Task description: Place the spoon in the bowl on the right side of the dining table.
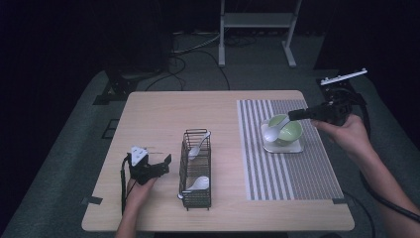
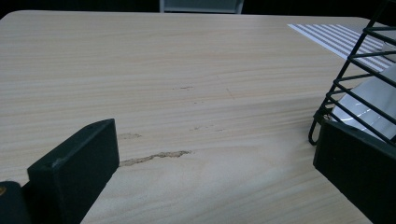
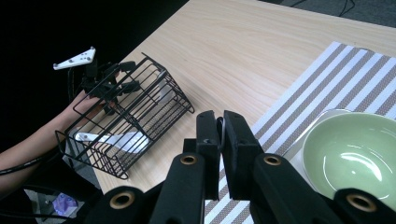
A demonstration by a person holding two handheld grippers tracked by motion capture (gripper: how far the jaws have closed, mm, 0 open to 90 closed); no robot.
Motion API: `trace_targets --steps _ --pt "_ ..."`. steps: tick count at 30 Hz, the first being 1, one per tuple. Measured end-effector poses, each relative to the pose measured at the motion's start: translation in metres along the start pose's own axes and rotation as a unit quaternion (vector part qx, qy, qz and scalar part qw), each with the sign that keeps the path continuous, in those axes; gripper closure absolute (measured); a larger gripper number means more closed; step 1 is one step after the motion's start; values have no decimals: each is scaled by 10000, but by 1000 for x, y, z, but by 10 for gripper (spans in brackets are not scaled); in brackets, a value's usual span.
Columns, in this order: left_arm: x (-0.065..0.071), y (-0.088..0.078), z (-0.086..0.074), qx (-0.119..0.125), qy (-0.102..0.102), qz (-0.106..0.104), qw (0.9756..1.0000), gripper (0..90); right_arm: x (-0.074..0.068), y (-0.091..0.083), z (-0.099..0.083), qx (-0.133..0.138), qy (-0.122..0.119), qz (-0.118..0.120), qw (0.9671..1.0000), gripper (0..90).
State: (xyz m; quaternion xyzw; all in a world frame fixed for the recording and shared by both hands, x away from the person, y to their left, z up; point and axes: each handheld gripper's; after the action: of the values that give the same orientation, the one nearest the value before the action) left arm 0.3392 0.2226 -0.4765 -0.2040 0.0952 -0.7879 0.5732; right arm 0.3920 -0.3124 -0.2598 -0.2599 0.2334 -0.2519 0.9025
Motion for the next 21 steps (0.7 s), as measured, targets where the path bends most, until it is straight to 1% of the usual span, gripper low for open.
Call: trace_targets --steps 17,21 --pt "0 0 0 3 0 -7 10000 0 18 -2 -5 68 242 -126 9996 853" --pt "0 0 0 2 3 -5 10000 0 21 -2 -7 92 267 -160 9995 853"
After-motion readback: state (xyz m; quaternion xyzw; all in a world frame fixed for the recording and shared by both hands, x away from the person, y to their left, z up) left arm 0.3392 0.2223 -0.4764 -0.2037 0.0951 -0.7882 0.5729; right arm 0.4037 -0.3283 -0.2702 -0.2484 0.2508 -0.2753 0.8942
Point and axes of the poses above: each handheld gripper's, and its own axes: y roughly forward along the jaws, z roughly out of its top, x roughly to its right, and after that the axes turned 8 degrees about -y, right-handed
